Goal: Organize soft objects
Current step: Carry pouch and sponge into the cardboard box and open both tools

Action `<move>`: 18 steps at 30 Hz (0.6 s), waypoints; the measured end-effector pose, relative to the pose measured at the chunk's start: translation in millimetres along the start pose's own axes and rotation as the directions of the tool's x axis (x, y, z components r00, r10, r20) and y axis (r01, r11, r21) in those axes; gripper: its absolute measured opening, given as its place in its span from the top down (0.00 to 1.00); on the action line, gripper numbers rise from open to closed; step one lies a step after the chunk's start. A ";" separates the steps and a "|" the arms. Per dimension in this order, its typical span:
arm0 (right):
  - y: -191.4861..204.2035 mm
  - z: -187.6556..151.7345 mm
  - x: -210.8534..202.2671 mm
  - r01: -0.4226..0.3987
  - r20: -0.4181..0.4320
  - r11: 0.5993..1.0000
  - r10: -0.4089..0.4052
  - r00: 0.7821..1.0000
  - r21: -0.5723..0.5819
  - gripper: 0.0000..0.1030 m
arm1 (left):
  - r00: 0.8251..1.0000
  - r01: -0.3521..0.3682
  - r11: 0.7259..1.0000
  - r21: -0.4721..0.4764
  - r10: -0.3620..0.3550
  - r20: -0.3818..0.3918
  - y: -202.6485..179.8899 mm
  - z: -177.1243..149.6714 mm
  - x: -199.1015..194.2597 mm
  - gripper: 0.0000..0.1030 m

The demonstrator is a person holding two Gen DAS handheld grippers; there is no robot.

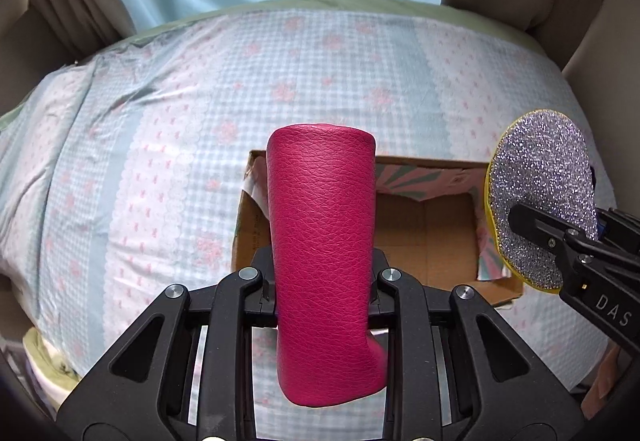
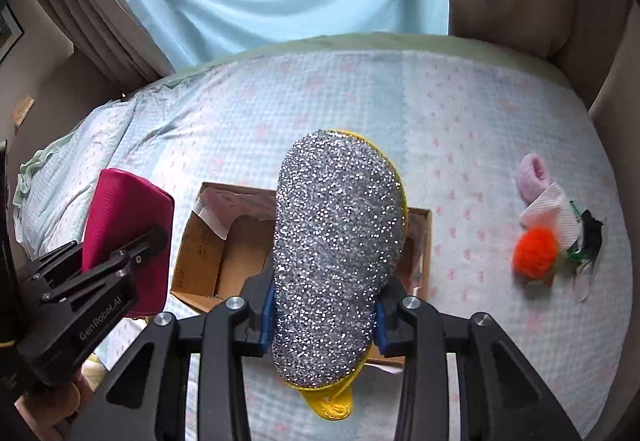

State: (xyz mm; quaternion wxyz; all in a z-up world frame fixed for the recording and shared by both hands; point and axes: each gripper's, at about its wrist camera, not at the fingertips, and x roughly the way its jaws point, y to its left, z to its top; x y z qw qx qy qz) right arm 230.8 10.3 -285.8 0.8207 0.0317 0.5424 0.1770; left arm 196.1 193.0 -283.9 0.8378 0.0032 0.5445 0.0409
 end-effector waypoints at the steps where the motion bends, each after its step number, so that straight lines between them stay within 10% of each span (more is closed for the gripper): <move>1: 1.4 0.2 13.4 -0.004 -0.024 1.000 0.004 1.000 0.014 0.67 | 1.000 0.000 1.000 0.024 0.001 -0.019 0.0 -1.0 13.3 0.79; 9: -18.6 -5.7 112.9 -0.012 -0.242 0.988 0.050 0.969 0.156 0.67 | 0.977 0.063 0.987 0.146 -0.031 -0.210 -10.7 -7.4 113.0 0.78; 18: -35.2 -4.4 159.0 -0.008 -0.327 0.977 0.079 0.942 0.213 0.52 | 0.969 0.111 0.967 0.231 -0.055 -0.239 -26.3 1.0 137.1 0.68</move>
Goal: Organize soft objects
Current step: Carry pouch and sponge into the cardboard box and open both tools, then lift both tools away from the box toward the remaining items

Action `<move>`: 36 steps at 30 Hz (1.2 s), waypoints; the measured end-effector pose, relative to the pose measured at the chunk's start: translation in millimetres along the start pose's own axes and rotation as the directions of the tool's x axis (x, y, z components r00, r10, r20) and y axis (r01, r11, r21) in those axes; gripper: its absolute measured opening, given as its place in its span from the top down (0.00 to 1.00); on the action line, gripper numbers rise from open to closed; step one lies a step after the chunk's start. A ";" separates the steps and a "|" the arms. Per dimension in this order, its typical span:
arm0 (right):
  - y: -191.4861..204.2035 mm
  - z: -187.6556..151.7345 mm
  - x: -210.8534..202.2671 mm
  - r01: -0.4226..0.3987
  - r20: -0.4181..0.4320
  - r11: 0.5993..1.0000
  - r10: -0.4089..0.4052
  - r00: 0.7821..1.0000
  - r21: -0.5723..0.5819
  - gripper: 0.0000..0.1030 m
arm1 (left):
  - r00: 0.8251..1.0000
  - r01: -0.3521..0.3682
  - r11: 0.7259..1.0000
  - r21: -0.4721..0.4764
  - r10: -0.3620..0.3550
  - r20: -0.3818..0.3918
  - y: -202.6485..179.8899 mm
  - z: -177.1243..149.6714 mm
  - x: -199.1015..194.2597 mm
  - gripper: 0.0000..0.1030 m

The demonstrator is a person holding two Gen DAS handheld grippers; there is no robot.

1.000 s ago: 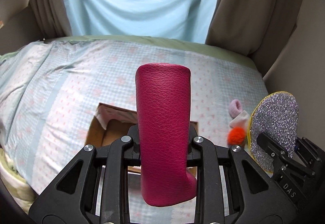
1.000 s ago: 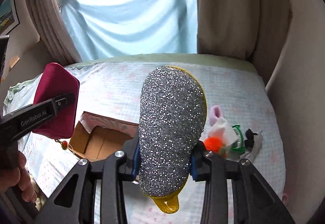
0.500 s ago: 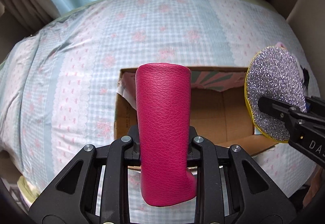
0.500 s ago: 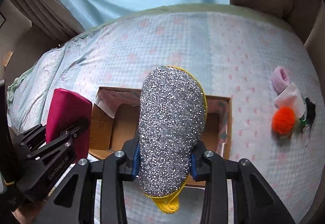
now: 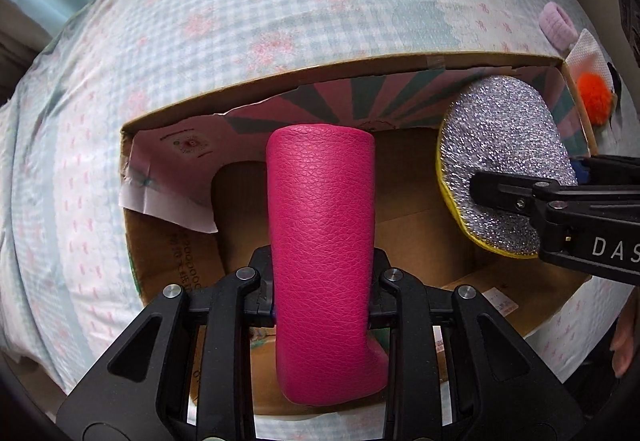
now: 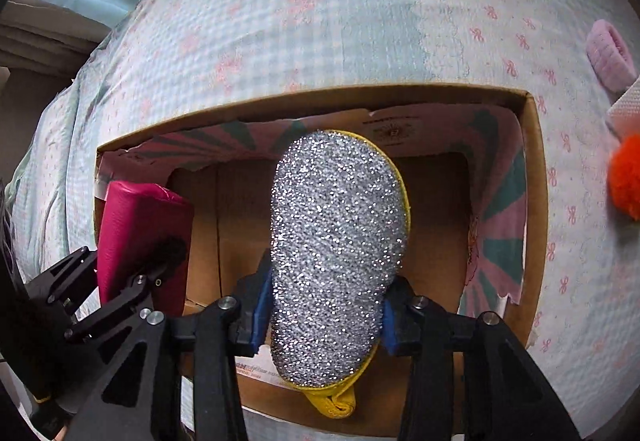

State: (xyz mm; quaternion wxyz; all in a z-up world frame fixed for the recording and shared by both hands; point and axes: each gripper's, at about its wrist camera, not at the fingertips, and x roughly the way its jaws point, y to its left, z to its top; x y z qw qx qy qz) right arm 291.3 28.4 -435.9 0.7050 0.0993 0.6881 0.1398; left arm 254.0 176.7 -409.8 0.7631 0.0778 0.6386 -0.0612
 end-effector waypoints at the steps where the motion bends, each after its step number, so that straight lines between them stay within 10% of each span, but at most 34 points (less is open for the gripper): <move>1: 0.8 2.1 0.8 0.004 0.007 1.000 -0.004 1.000 0.000 0.33 | 1.000 0.014 1.000 0.012 -0.014 -0.007 -1.5 -0.2 -0.5 0.54; 2: 1.8 4.5 1.4 0.010 0.007 1.000 -0.010 1.000 -0.004 0.23 | 1.000 0.027 0.999 0.027 -0.027 -0.010 -2.3 -0.3 -1.5 0.01; 4: 2.4 9.1 5.1 0.017 -0.004 1.000 -0.017 1.000 -0.007 0.06 | 0.999 0.029 0.998 0.053 -0.030 0.014 -5.2 -3.8 -4.8 0.00; 20: 15.7 -14.2 -27.9 0.067 0.047 0.995 -0.064 0.997 -0.075 0.06 | 0.996 0.030 1.000 -0.010 -0.029 0.079 -0.7 -17.2 -51.8 0.00; 36: 46.2 -96.0 -162.3 0.117 0.259 0.978 -0.071 0.963 -0.170 0.06 | 0.963 -0.042 0.987 -0.155 0.081 0.258 -10.6 -98.0 -203.0 0.00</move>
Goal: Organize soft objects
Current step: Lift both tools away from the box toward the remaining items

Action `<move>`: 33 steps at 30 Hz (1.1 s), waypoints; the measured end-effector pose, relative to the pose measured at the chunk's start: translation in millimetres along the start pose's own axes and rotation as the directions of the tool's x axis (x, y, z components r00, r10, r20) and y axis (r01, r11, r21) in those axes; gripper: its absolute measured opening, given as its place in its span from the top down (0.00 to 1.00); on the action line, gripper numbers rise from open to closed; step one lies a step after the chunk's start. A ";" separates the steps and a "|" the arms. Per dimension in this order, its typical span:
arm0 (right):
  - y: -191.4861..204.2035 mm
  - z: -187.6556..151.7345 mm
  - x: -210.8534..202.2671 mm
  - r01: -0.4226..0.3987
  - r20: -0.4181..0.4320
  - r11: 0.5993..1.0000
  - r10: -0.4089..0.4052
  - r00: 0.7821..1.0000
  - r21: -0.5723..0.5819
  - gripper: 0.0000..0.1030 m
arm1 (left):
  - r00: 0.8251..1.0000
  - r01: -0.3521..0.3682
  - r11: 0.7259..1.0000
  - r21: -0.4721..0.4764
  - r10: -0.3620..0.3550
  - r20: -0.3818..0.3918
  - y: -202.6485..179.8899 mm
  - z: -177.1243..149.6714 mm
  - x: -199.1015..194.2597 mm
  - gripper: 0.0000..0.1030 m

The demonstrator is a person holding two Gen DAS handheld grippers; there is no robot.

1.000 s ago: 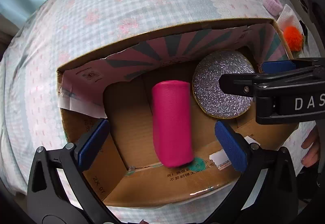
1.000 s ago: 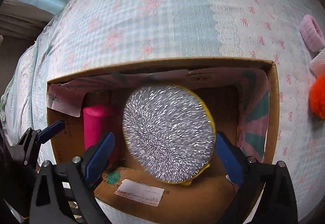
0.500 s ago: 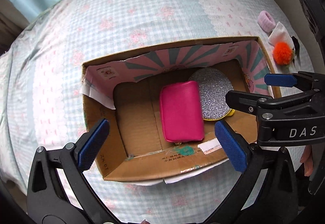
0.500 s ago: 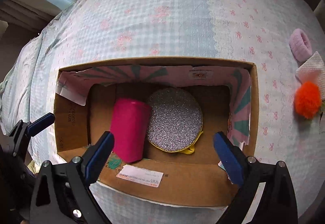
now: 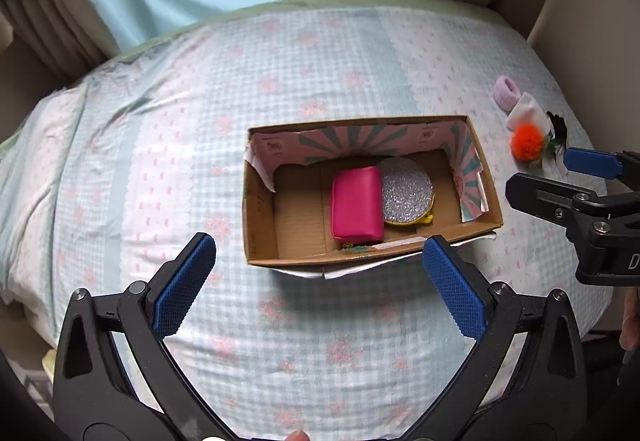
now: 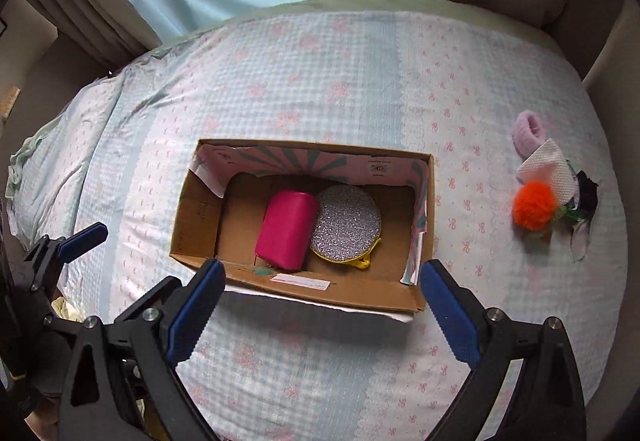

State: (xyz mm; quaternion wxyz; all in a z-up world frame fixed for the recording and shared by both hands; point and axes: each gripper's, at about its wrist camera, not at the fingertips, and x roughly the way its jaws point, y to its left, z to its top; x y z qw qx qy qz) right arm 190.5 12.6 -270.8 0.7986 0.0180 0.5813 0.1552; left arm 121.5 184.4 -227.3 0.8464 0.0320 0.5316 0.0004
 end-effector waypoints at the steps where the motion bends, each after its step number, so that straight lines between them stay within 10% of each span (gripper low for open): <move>1: 1.3 -3.0 -13.0 0.007 0.016 1.000 -0.007 1.000 -0.007 0.06 | 1.000 0.008 1.000 -0.018 -0.008 0.012 0.7 -3.1 -11.6 0.00; 19: -86.9 -67.2 -166.4 0.090 0.285 0.986 -0.128 0.950 0.141 0.06 | 0.949 0.217 0.975 0.038 -0.220 0.225 -90.0 13.7 -118.6 0.00; 33: -269.7 -65.8 -177.6 0.117 0.322 0.981 -0.161 0.933 0.153 0.06 | 0.946 0.213 0.976 0.042 -0.217 0.239 -253.5 46.8 -69.4 0.00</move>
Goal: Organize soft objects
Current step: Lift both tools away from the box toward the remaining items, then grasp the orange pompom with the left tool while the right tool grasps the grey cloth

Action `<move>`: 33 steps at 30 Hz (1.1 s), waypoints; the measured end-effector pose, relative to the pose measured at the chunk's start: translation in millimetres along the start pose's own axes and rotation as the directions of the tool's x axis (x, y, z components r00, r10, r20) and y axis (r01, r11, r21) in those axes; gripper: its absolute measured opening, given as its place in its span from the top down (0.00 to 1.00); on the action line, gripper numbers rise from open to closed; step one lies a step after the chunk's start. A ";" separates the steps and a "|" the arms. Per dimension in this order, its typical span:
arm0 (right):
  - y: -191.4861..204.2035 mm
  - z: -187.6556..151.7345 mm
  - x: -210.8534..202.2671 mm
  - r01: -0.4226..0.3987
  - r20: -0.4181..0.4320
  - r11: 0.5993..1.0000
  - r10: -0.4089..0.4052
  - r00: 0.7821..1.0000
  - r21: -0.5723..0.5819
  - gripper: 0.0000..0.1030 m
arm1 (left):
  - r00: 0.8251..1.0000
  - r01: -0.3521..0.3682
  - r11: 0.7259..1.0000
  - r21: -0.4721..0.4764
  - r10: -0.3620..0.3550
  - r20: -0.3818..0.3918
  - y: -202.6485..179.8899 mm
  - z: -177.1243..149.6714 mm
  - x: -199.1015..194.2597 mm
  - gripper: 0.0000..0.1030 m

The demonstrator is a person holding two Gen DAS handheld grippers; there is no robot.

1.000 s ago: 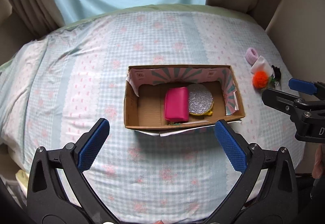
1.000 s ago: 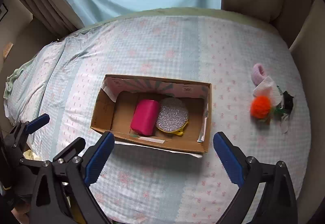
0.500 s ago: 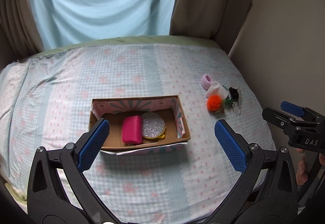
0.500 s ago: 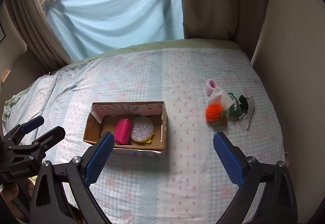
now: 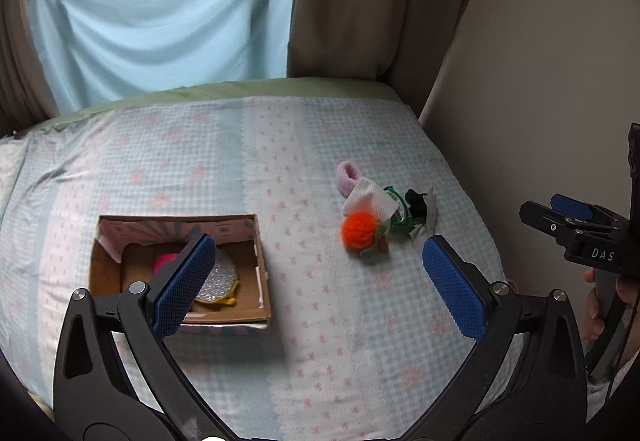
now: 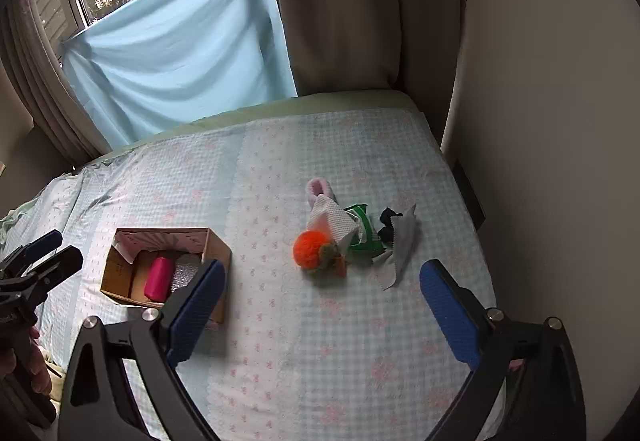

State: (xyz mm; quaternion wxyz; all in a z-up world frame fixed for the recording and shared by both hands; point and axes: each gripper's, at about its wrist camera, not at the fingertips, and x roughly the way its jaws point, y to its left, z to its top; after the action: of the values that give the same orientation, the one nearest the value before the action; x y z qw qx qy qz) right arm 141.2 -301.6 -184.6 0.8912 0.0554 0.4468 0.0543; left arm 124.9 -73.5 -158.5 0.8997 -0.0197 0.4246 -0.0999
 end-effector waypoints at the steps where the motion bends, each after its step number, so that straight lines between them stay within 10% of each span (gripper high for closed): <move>1: -12.4 1.2 6.6 -0.009 -0.001 1.000 0.009 1.000 0.001 0.06 | 1.000 -0.001 1.000 0.000 0.001 -0.005 -8.3 -0.3 12.6 0.00; 26: -146.7 -60.6 270.2 -0.006 -0.076 0.999 0.003 0.997 -0.037 0.07 | 0.979 0.149 0.989 -0.015 -0.150 -0.136 -62.9 -62.2 338.7 0.01; 33: -145.6 -74.7 305.0 0.031 -0.079 0.998 -0.035 0.996 -0.055 0.24 | 0.974 0.165 0.986 0.014 -0.161 -0.158 -62.6 -72.1 365.1 0.25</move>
State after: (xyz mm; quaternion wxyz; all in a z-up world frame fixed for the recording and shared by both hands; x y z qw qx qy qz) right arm 269.6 -397.1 -491.6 0.8747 0.0217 0.4813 0.0537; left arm 285.6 -203.0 -474.5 0.8524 -0.0345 0.4895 -0.1805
